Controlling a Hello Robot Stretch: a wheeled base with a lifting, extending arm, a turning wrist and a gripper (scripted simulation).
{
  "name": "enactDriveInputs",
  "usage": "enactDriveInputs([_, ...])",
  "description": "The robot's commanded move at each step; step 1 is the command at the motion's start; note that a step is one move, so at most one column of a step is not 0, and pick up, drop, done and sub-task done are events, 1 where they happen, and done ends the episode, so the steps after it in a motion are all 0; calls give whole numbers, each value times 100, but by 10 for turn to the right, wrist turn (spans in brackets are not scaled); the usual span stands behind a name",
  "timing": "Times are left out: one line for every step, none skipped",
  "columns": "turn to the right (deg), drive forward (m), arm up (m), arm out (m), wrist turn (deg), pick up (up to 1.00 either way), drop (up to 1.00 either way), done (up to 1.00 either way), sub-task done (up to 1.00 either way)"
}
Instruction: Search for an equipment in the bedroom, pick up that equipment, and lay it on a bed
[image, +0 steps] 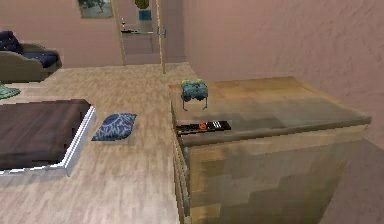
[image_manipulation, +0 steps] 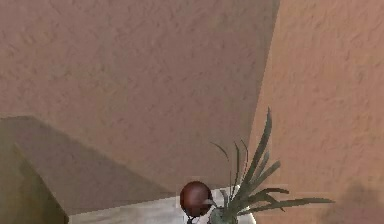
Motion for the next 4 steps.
enactDriveInputs([0,0,0,0,0,100,0,0,0])
enactDriveInputs([0,0,10,0,0,0,0,0,0])
enactDriveInputs([0,0,50,0,0,0,0,0,0])
enactDriveInputs([0,0,38,0,0,0,0,0,0])
